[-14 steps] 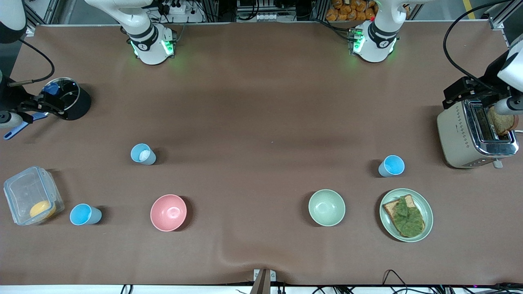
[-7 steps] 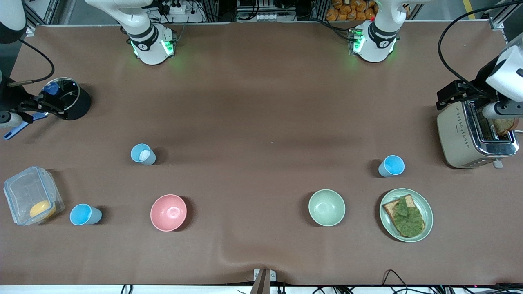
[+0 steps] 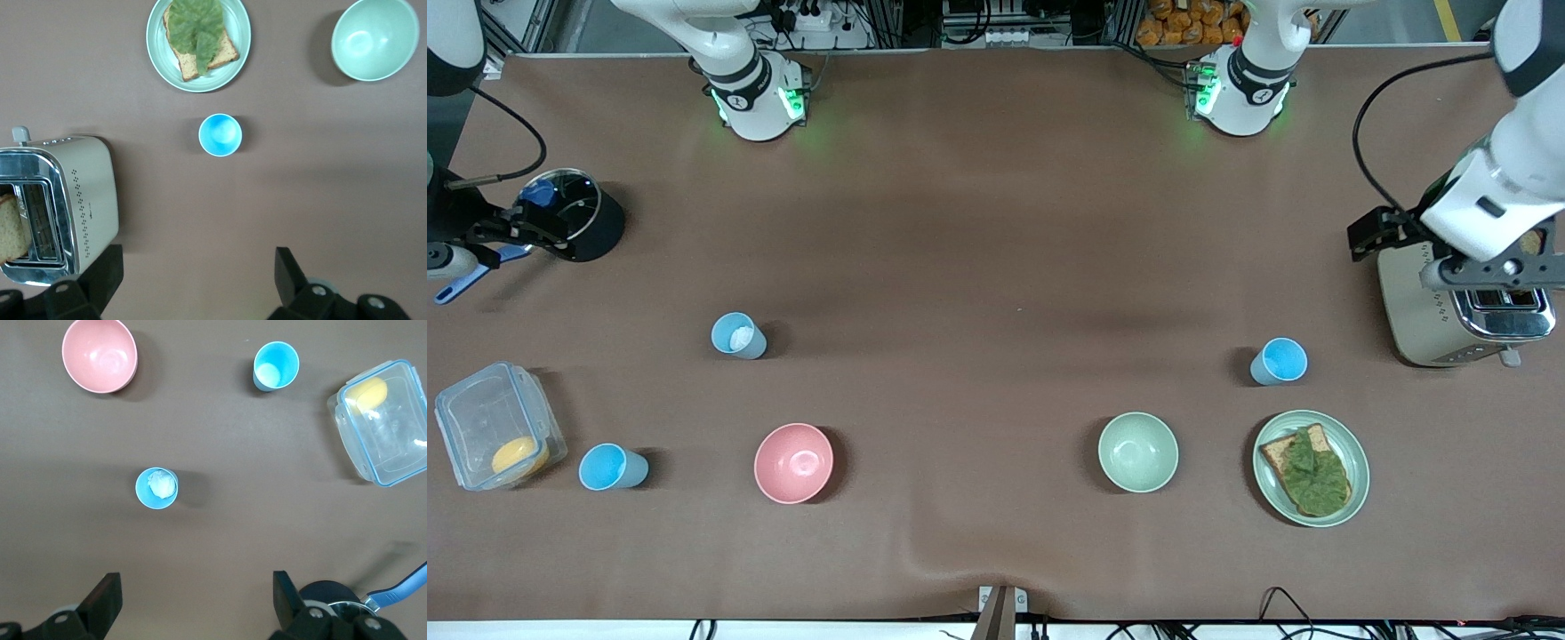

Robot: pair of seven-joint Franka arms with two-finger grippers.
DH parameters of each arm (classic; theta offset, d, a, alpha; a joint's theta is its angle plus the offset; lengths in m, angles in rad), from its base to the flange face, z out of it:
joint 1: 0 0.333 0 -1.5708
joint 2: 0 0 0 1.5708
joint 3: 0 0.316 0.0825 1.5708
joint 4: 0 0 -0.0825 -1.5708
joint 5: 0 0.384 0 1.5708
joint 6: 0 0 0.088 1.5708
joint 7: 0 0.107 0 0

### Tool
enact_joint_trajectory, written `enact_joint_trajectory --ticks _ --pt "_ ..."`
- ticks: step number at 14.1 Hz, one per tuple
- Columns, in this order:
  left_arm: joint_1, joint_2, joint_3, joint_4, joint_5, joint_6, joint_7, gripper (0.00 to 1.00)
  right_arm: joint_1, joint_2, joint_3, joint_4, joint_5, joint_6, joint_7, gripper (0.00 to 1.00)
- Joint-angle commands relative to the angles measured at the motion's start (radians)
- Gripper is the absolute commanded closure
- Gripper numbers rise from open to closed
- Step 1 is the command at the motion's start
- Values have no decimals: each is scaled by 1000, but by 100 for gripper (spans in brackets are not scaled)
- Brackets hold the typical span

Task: Stack blue cups with both arms
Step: 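Reach the right gripper and the left gripper toward separate blue cups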

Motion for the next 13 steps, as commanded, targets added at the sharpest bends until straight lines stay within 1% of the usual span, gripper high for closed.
enact_joint_trajectory --ticks 1,2,4,6,8,11,12,13 --pt "7 9 -3 -49 24 50 11 0 16 65 9 -8 -9 -6 -1 0" --pt "13 13 -3 -62 23 65 10 0 46 98 8 -10 -9 -19 2 0" --pt "21 11 -1 -128 21 131 10 0 86 168 11 -10 -3 -9 3 0" --pt "29 8 -1 -200 21 205 11 0 151 228 9 -12 -3 44 15 0" --pt "46 6 -1 -266 21 284 11 0 197 294 9 -21 -3 112 112 0" --pt "64 9 -1 -367 21 416 13 0 225 337 9 -24 -7 151 160 0" --pt "66 13 -1 -403 21 468 13 0 225 339 9 -59 -12 178 160 0" --pt "67 23 -1 -433 19 527 15 0 228 327 8 -111 -15 236 160 0"
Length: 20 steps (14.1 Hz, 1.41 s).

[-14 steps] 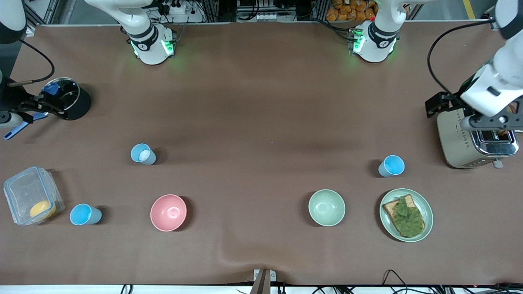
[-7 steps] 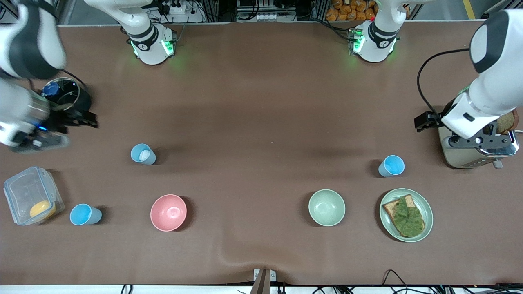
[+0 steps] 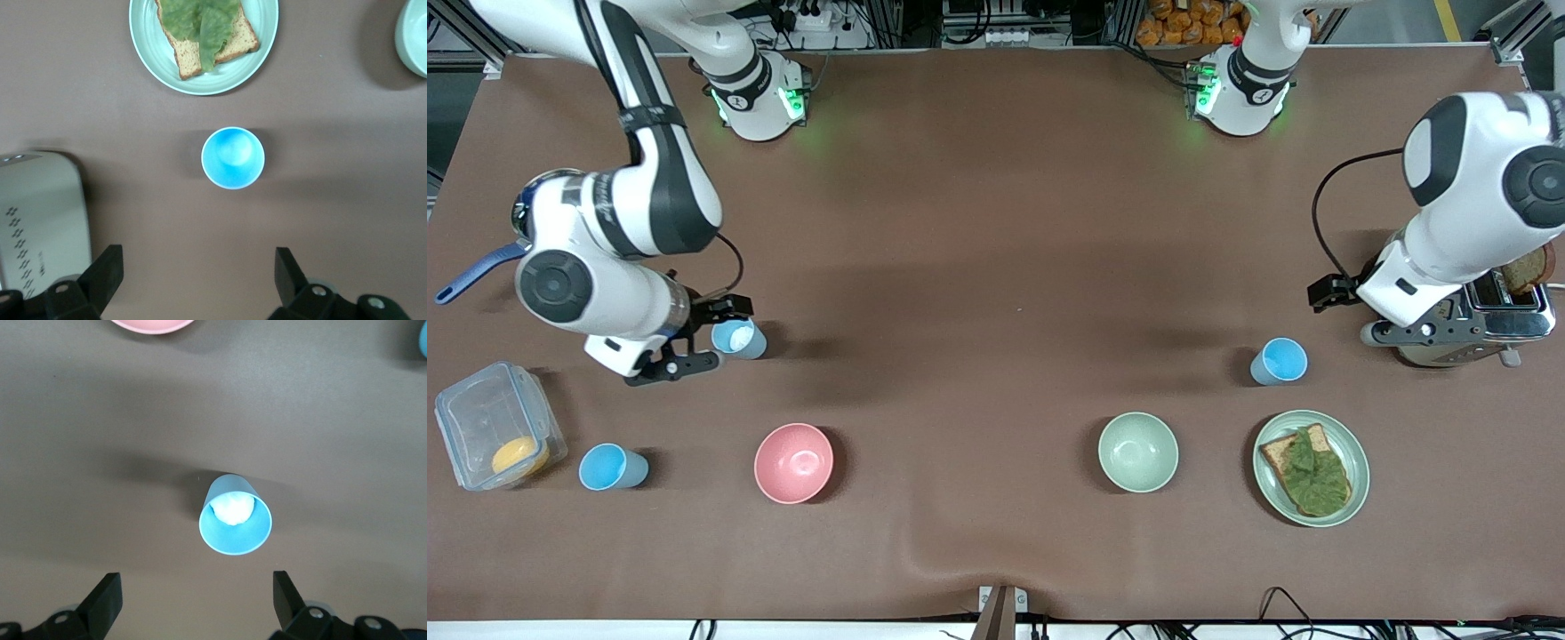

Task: Stack blue cups with both arms
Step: 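Lower both grippers around the blue cups and close them, then carry the cup with the right gripper while the left gripper holds its cup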

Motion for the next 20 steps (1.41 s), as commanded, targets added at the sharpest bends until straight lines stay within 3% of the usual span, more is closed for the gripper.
enact_joint_trajectory --ticks 1,5,9,11,12,14,16,20 --pt "13 10 -6 -90 17 147 15 0 3 -32 -7 -127 -15 118 17 0" --pt "60 99 -6 -86 21 248 22 0 6 -29 -7 -286 -17 360 17 0" --pt "92 188 -4 -40 24 266 21 0 40 -23 -8 -403 -18 512 61 0" --pt "112 231 -3 -31 27 306 21 0 38 -5 -8 -412 -18 545 61 0" --pt "126 251 -4 -32 27 332 21 0 40 1 -8 -411 -18 548 61 23" --pt "126 277 -6 -32 26 355 18 0 22 2 -8 -406 -18 560 55 57" --pt "109 288 -6 -32 26 361 4 0 25 6 -8 -406 -19 552 61 100" --pt "109 308 -7 -43 27 364 4 0 22 9 -7 -362 -18 493 60 100"
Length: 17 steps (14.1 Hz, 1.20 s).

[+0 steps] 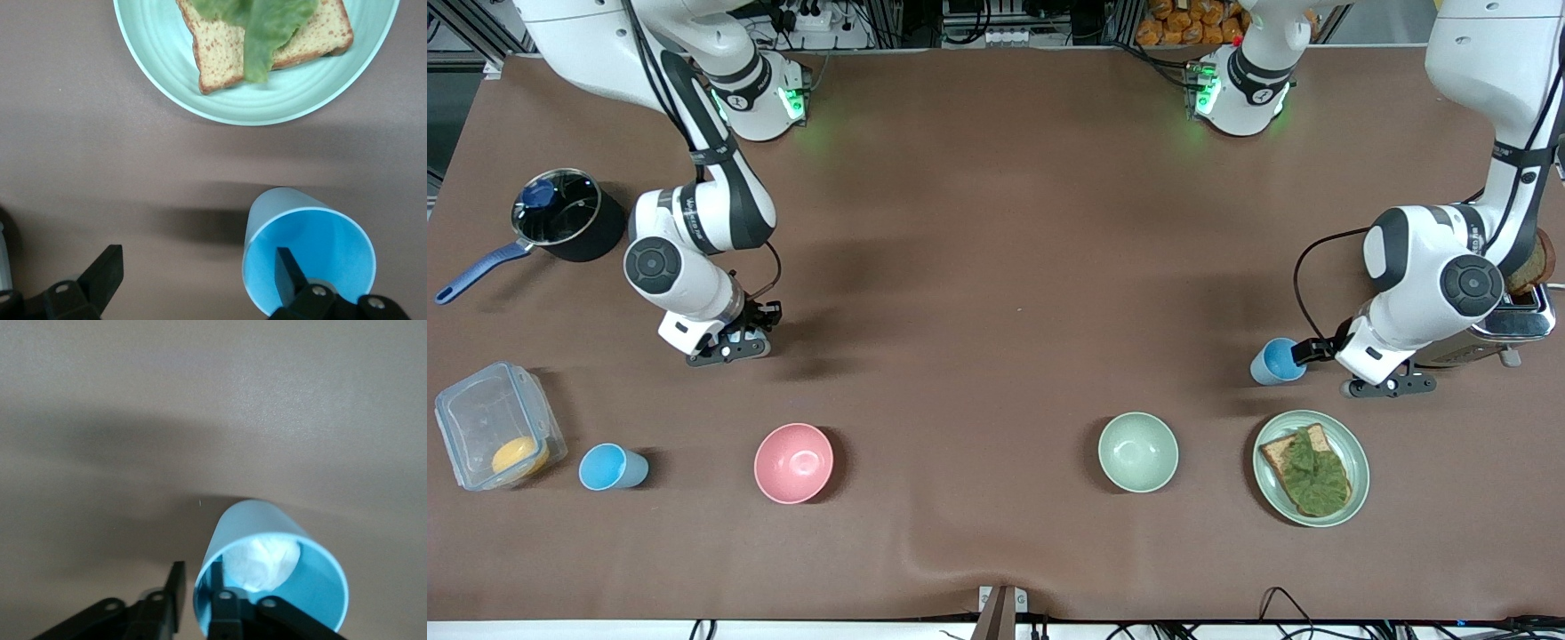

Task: Stack blue cups with both arms
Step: 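Carry the cup with the right gripper while the left gripper holds its cup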

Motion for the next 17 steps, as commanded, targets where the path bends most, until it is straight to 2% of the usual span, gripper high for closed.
enact_joint_trajectory --ticks 1,6,9,10,11,12,13,17 --pt "-2 26 -4 3 25 5 -4 0 -6 5 5 76 -18 -107 22 100" --pt "-24 86 -3 9 23 37 -8 0 28 5 8 320 -9 -421 27 100" --pt "-24 135 -4 8 19 128 -10 0 132 3 8 437 -1 -553 124 100" --pt "-24 150 -4 8 14 154 -10 41 172 5 8 471 -1 -561 205 100" --pt "-24 161 -4 8 14 169 -10 77 213 11 8 495 7 -563 285 100" --pt "-24 164 -4 8 12 174 -10 96 264 19 9 506 23 -563 365 100" --pt "-24 167 -4 8 11 174 -11 100 319 22 8 509 39 -557 451 100" --pt "-24 164 -4 11 9 174 -11 100 456 94 8 601 120 -538 646 100"
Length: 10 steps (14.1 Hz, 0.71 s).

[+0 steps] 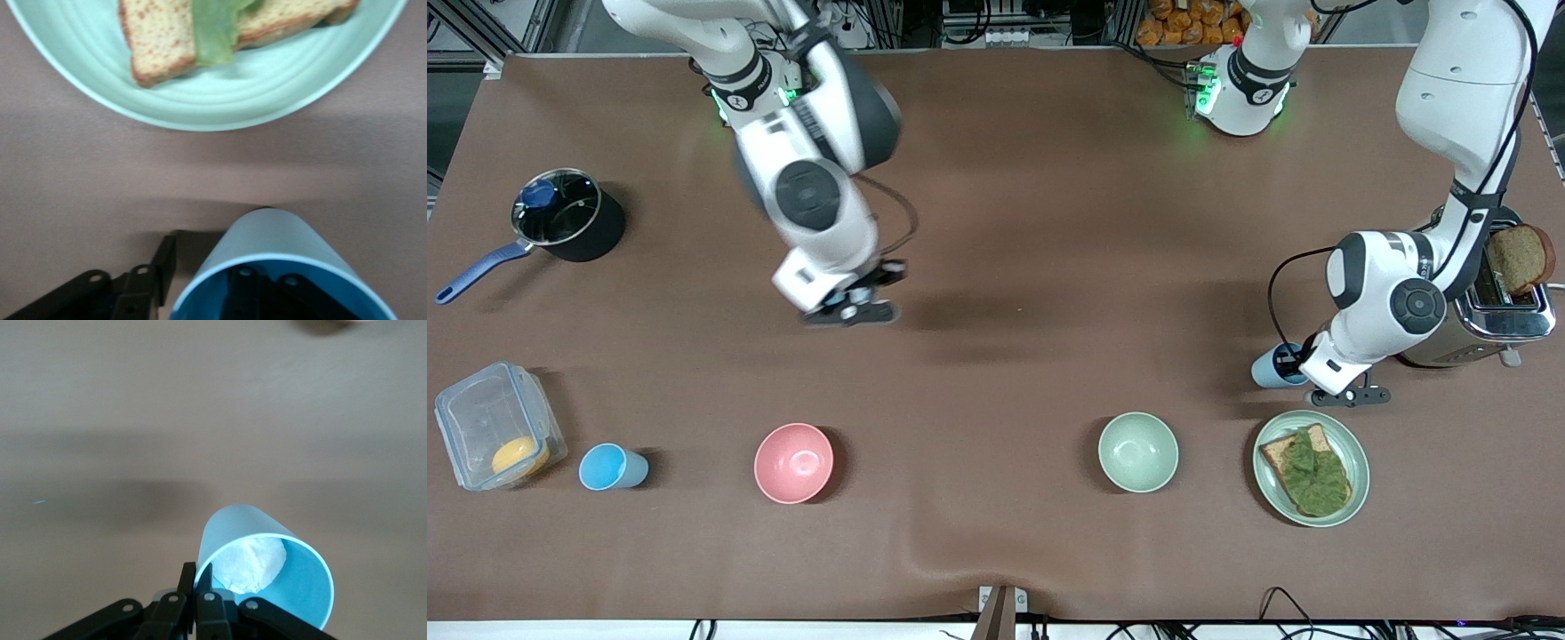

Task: Stack blue cups with both arms
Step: 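Carry the cup with the right gripper while the left gripper holds its cup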

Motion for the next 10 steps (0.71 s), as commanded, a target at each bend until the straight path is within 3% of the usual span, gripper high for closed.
enact_joint_trajectory --ticks 1,3,10 --pt "2 26 1 9 10 26 -13 100 74 93 -15 115 48 4 112 100" --pt "2 18 1 9 11 26 -25 100 106 144 -15 163 53 37 201 100" --pt "11 -43 -20 5 10 24 -82 100 258 268 -15 168 45 244 399 100"
